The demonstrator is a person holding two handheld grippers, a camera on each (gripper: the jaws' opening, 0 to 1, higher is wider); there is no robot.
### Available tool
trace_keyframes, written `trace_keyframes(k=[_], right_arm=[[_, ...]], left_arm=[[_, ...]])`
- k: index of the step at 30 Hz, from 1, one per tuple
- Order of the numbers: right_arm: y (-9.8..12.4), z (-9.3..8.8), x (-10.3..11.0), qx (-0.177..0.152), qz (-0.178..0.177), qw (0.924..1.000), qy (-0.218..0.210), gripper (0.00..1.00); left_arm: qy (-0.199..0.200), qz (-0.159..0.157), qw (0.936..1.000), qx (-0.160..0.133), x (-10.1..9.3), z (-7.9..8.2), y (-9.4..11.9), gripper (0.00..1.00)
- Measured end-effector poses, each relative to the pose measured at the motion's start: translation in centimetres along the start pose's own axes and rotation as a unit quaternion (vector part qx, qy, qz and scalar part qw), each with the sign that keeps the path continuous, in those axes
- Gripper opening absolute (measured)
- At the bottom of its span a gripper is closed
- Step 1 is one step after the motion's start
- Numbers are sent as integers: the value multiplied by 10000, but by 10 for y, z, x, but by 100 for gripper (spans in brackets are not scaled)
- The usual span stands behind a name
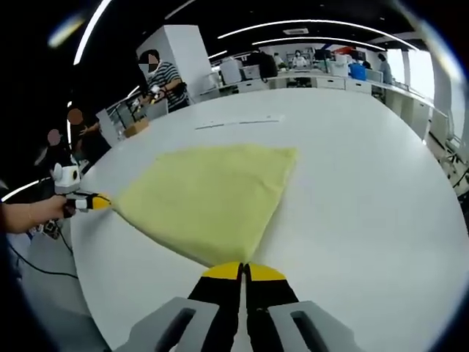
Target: Fold the garment on the visible template until the final outline fits inside the template.
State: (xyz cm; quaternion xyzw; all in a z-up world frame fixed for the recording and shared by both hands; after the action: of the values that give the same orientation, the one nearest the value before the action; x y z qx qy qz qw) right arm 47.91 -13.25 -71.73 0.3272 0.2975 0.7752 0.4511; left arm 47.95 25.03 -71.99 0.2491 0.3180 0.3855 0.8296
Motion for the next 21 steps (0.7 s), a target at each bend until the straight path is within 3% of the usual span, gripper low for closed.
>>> trace_keyframes(k=[14, 21], right_arm=[[8, -15, 7, 253, -71, 9986, 453, 0], [13, -21, 8, 247, -93, 9987, 438, 0]], left_arm=[[-53, -21, 9999, 161, -6, -10, 5, 0], [-157, -36, 9995, 276, -9, -17, 9, 0]])
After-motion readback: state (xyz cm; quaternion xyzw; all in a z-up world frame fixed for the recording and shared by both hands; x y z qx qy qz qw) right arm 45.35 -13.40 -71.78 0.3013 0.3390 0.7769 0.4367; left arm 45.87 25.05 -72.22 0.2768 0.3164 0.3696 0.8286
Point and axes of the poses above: the point that each gripper's makers call its tool centre point, and the gripper's own axes: y roughly backward along the fingers, x roughly to its left, z roughly out of its top, the point moved 3 cm from there along y, roughly backward along the fingers, and after that the axes turned 7 degrees about x, right-handed, at the moved point
